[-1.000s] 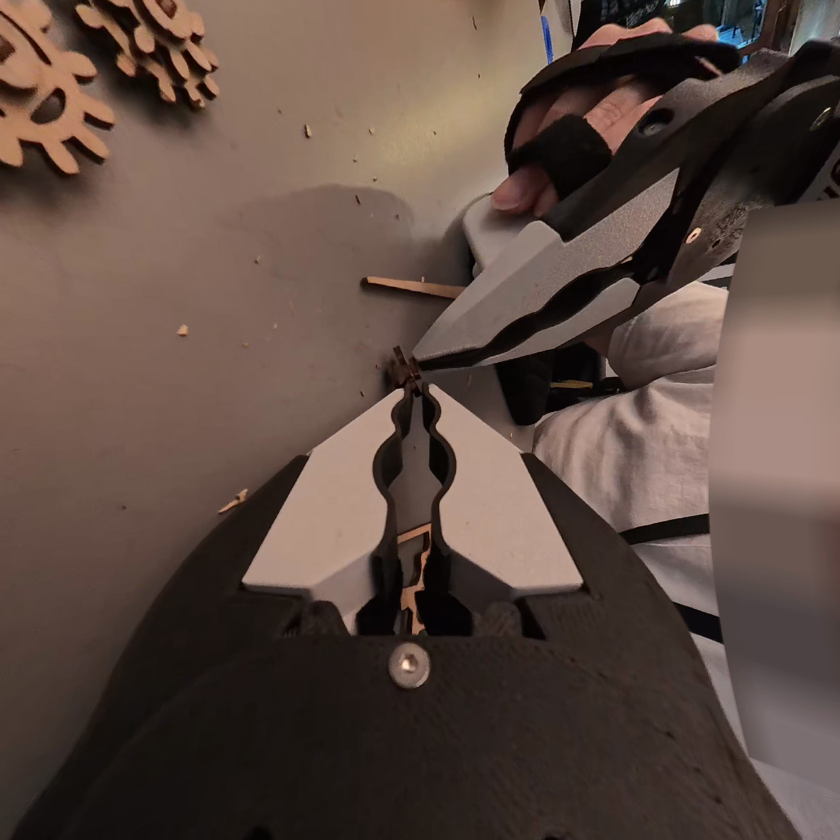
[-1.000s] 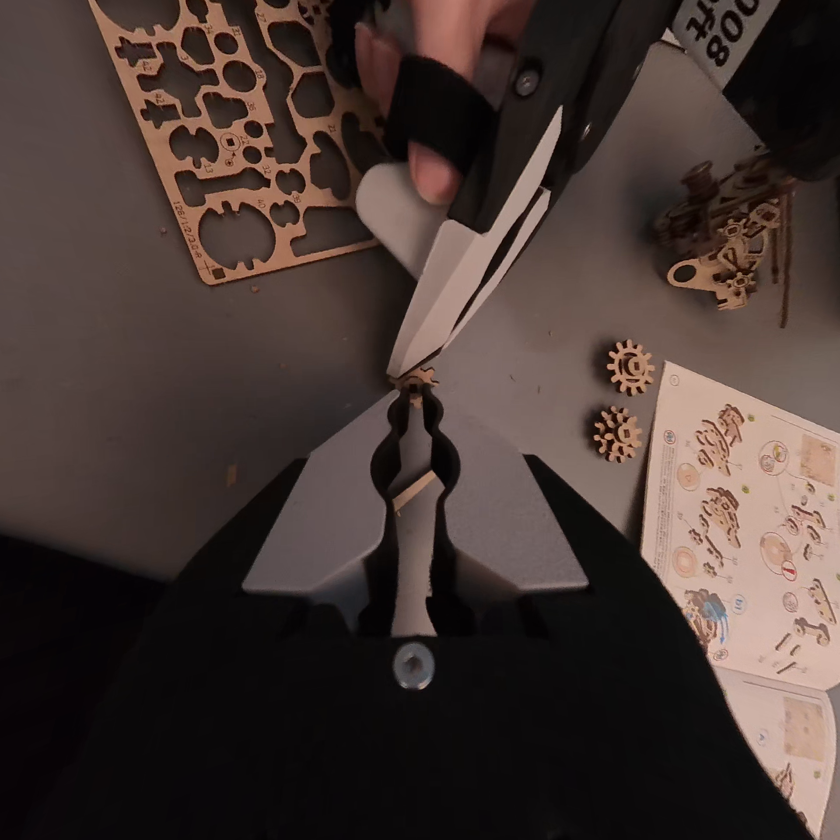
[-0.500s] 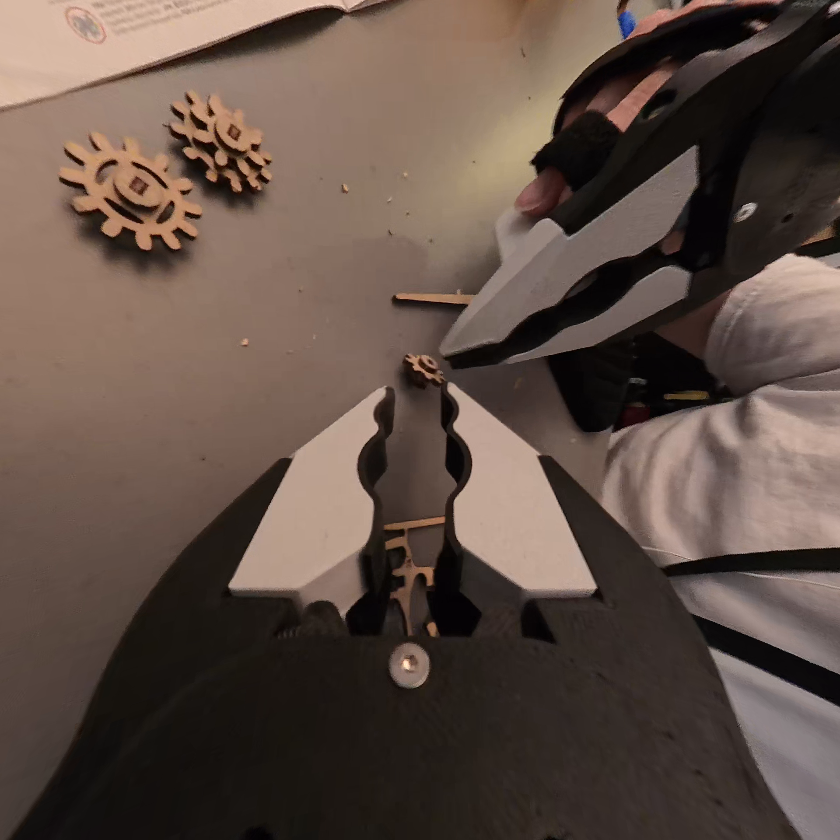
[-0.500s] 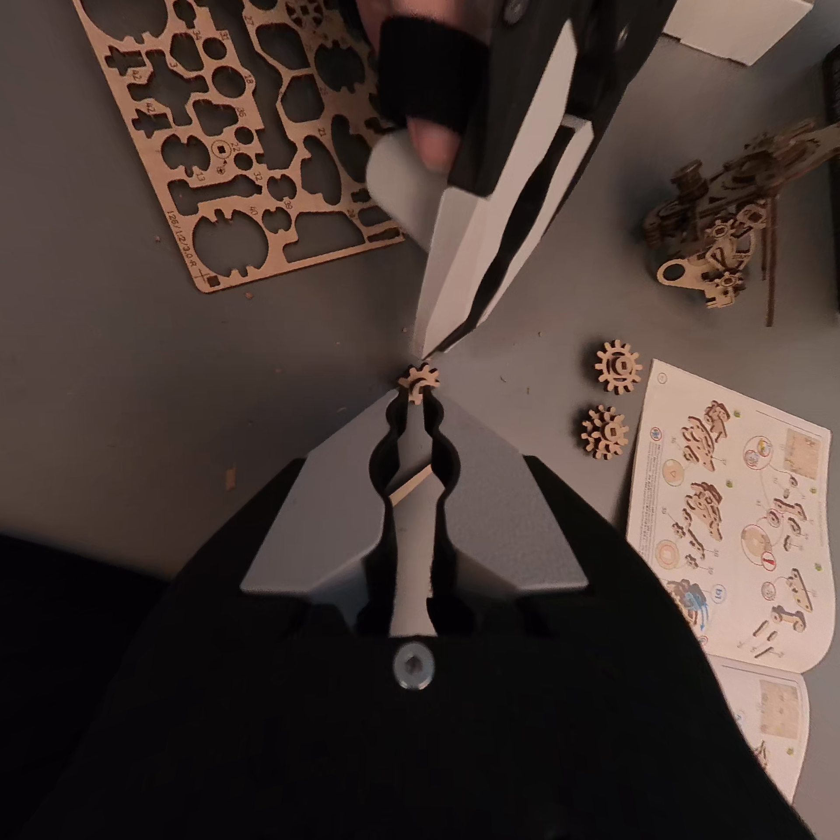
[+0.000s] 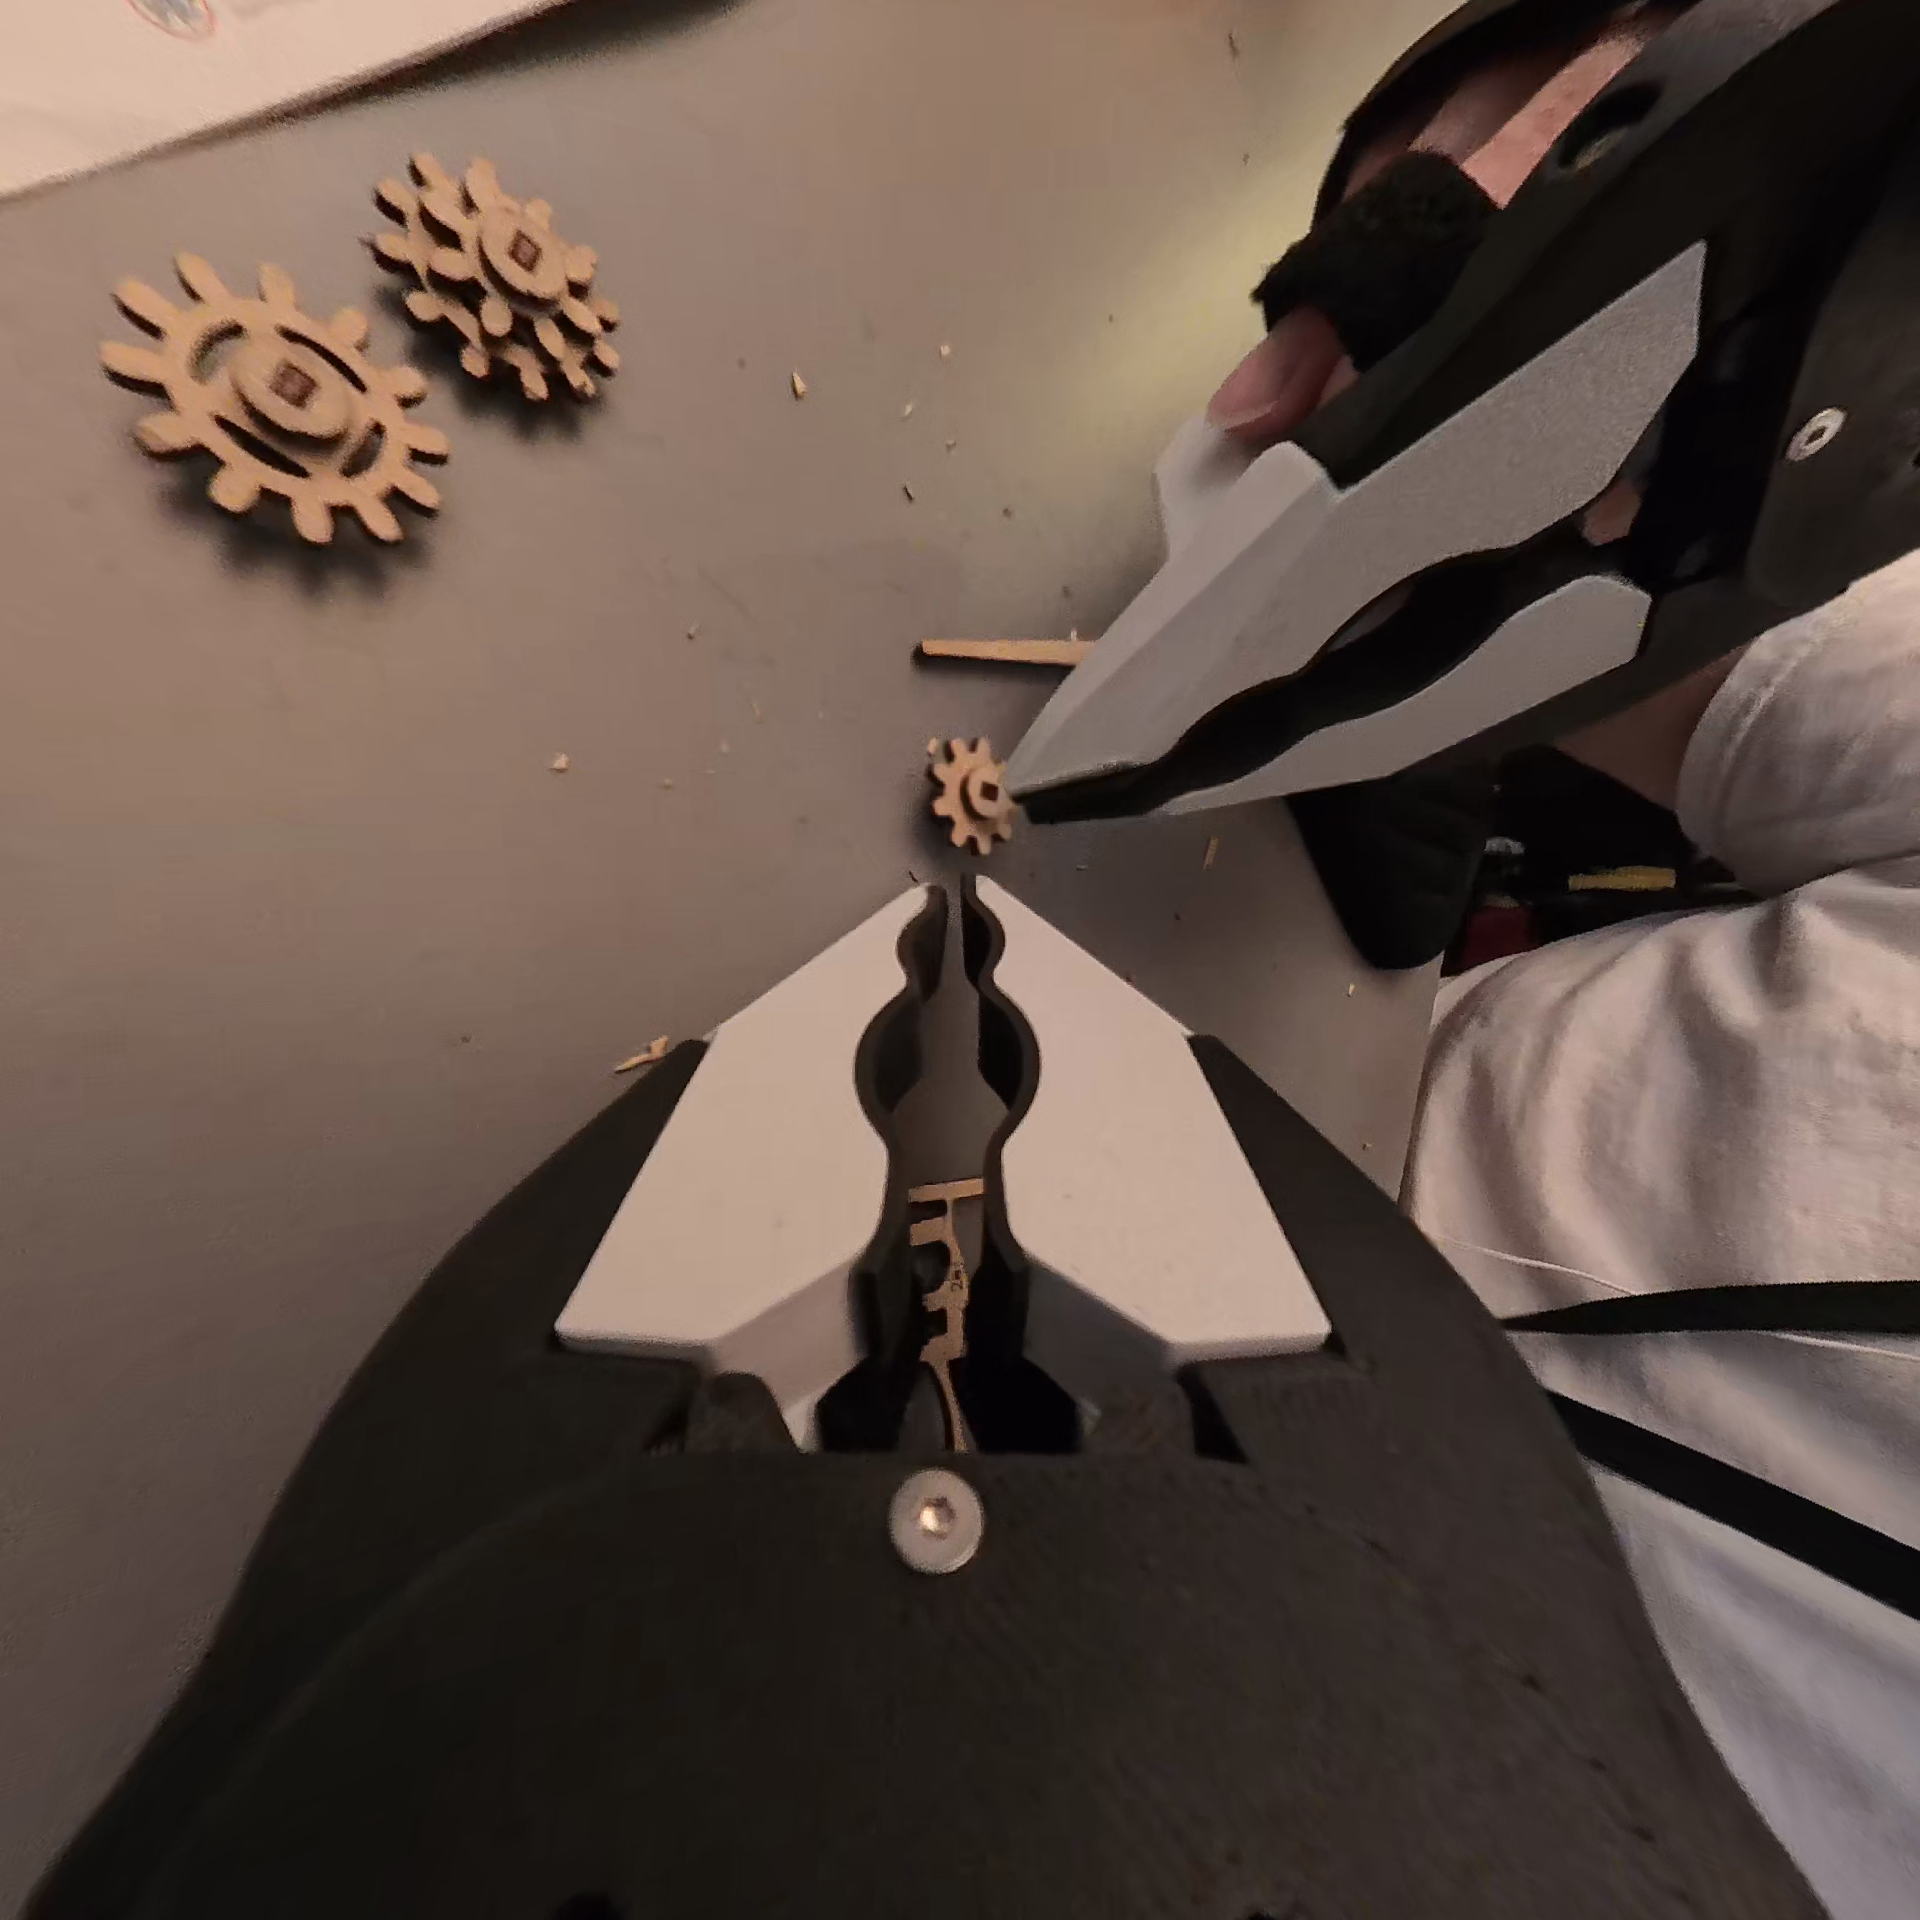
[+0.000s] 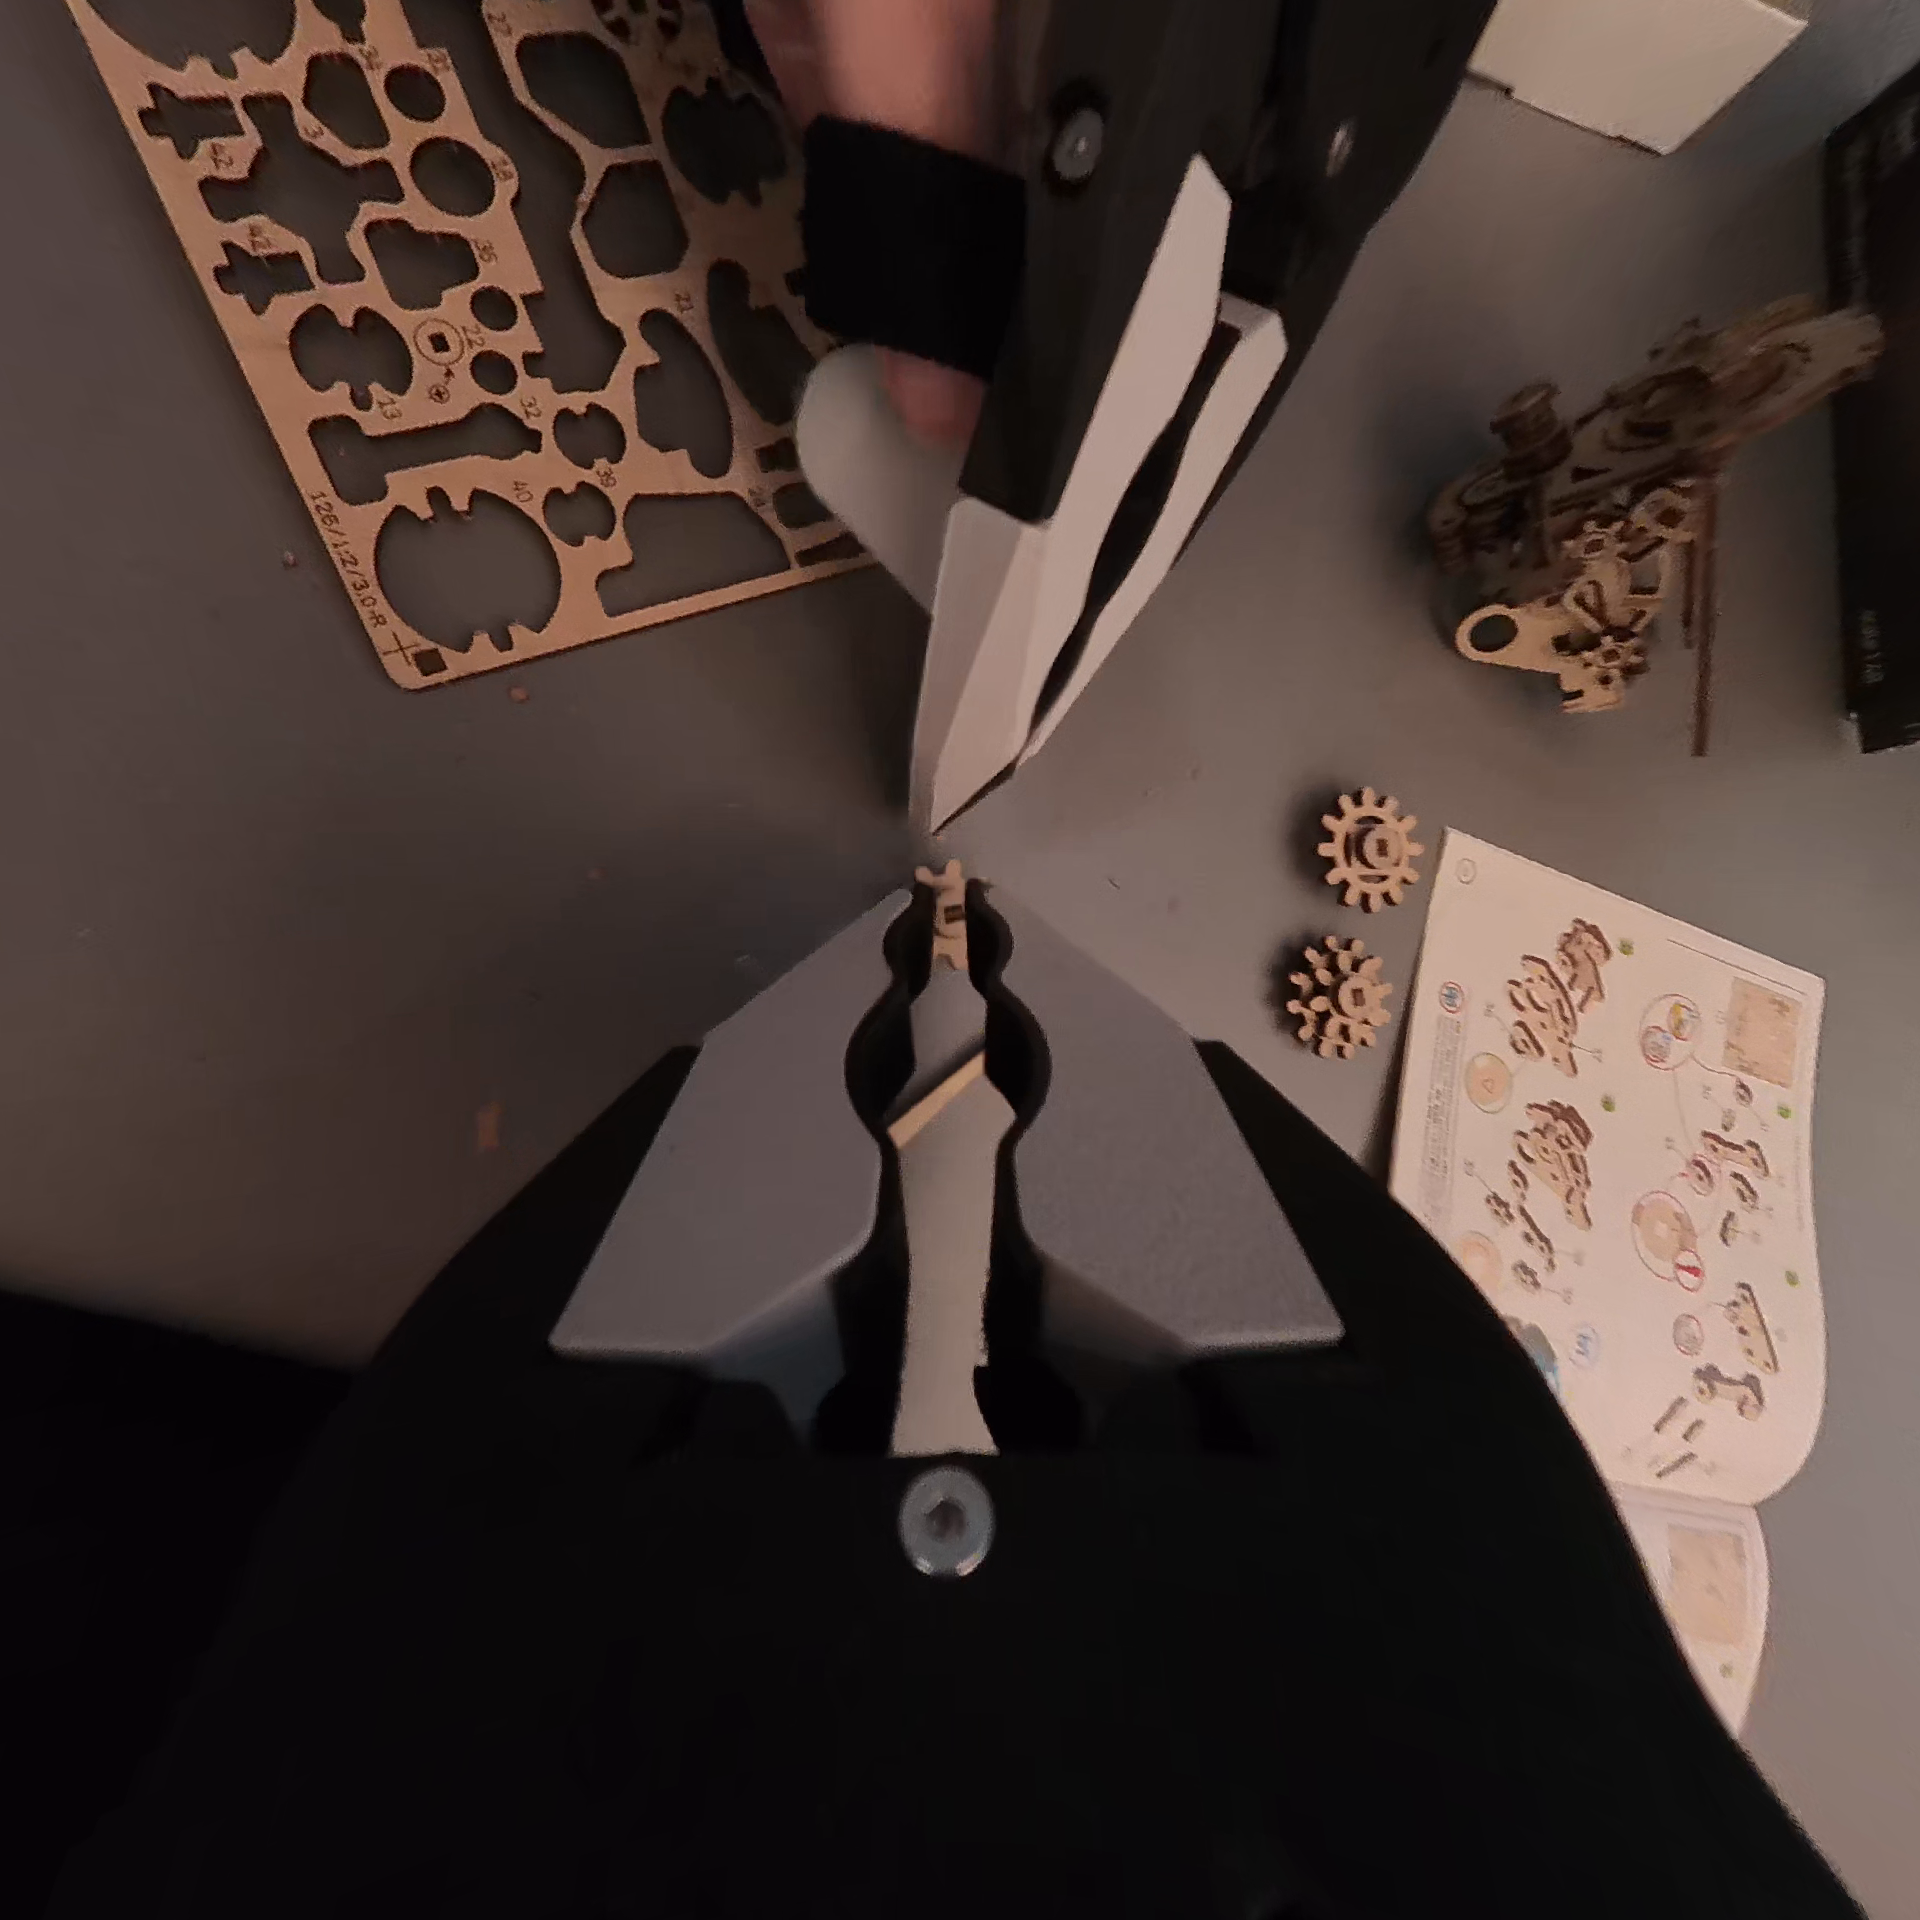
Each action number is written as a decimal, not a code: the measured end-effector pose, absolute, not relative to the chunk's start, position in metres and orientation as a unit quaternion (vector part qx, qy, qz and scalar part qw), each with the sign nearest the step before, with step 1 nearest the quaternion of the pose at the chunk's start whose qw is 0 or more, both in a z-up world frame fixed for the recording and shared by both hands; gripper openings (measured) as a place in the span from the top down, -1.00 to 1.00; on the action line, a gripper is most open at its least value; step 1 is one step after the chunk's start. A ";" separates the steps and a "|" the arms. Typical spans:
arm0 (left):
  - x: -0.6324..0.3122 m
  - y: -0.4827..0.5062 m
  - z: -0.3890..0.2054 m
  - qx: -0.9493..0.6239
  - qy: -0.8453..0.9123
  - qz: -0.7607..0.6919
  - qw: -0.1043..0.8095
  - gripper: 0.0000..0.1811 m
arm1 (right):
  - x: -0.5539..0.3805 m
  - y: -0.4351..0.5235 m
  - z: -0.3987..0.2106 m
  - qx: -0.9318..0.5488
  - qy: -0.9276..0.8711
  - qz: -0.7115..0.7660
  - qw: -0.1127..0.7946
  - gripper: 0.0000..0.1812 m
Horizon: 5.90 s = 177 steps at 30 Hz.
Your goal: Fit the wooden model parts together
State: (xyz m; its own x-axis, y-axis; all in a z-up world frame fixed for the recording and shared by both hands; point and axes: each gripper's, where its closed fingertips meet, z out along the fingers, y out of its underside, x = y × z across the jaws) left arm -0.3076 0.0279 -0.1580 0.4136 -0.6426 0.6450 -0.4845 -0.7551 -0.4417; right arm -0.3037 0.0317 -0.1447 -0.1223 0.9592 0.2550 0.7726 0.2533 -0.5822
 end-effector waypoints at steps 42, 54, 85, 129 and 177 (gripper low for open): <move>-0.322 0.047 -0.148 -0.839 0.344 -0.390 0.158 0.96 | -0.302 0.035 -0.154 -0.601 -0.781 0.096 0.142 0.95; -0.321 0.045 -0.149 -0.838 0.351 -0.387 0.155 0.96 | -0.300 0.033 -0.150 -0.581 -0.796 0.094 0.140 0.90; -0.326 0.048 -0.153 -0.843 0.351 -0.376 0.156 0.97 | -0.300 0.036 -0.155 -0.366 -0.924 0.039 0.103 0.99; -0.325 0.046 -0.153 -0.841 0.357 -0.377 0.152 0.98 | -0.303 0.035 -0.155 -0.392 -0.914 0.075 0.068 0.96; -0.325 0.047 -0.151 -0.840 0.353 -0.381 0.155 1.00 | -0.304 0.033 -0.156 -0.400 -0.914 0.041 0.048 1.00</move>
